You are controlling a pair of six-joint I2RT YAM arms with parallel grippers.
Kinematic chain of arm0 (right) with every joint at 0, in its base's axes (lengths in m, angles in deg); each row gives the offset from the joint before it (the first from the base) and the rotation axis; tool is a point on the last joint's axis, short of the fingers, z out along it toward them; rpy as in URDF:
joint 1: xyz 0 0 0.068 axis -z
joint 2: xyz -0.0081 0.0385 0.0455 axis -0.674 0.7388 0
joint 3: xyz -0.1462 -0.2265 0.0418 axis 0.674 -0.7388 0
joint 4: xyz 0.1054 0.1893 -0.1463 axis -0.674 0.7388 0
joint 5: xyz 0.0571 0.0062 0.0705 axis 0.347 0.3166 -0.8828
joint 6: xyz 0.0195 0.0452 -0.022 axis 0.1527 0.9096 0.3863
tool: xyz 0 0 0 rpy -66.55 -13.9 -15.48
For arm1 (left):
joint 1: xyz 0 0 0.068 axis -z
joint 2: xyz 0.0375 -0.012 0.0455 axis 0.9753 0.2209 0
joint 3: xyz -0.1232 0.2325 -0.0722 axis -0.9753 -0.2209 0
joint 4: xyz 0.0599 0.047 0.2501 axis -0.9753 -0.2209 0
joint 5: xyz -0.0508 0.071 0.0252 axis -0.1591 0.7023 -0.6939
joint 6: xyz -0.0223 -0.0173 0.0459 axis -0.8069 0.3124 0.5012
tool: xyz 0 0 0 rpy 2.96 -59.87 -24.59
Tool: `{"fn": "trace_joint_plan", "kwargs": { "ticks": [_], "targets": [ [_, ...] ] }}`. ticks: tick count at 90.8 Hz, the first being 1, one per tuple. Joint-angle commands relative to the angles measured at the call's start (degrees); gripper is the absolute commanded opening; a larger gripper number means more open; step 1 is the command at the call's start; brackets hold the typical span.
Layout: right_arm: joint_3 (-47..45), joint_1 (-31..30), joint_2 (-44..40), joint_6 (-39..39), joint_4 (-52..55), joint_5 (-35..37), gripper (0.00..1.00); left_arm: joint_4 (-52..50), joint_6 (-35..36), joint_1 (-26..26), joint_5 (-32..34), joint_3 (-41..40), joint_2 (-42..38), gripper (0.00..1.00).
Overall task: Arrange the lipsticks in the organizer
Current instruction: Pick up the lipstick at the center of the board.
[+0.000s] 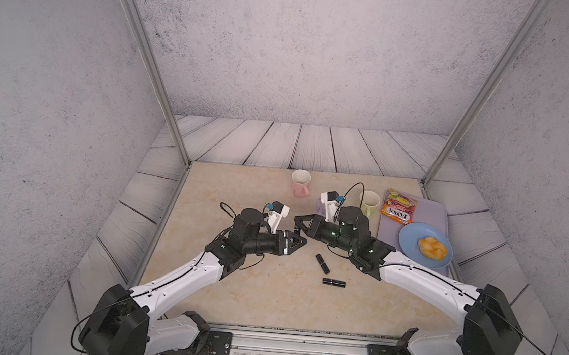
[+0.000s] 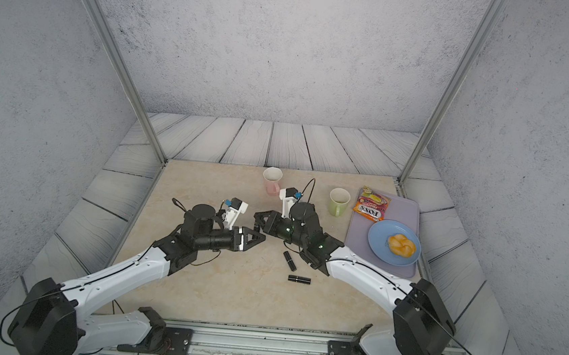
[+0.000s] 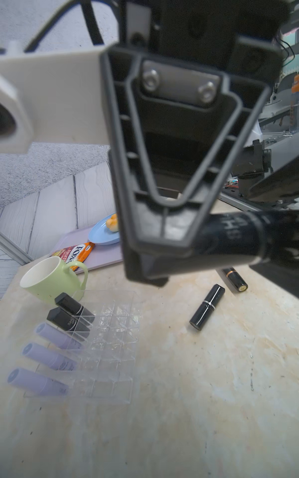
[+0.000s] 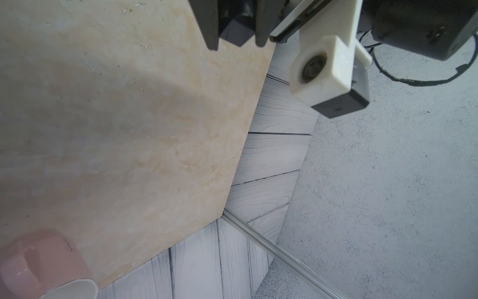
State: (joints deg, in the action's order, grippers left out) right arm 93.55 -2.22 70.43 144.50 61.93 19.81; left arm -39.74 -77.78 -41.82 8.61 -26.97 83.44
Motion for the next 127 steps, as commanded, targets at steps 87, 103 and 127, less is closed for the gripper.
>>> {"fn": "trace_joint_plan", "kwargs": {
  "ticks": [87,103,127],
  "targets": [
    [13.3,4.3,4.7,0.0,20.7,-27.1,0.49,-24.6,41.0,0.2,11.8,4.8,-9.1,0.00],
    [14.1,3.9,6.4,-1.1,22.6,-27.9,0.42,-24.4,41.5,0.2,11.8,4.5,-9.7,0.00],
    [13.8,4.0,7.3,0.6,20.4,-29.8,0.24,-25.8,43.0,0.2,14.9,4.3,-9.7,0.00]
  ]
}}
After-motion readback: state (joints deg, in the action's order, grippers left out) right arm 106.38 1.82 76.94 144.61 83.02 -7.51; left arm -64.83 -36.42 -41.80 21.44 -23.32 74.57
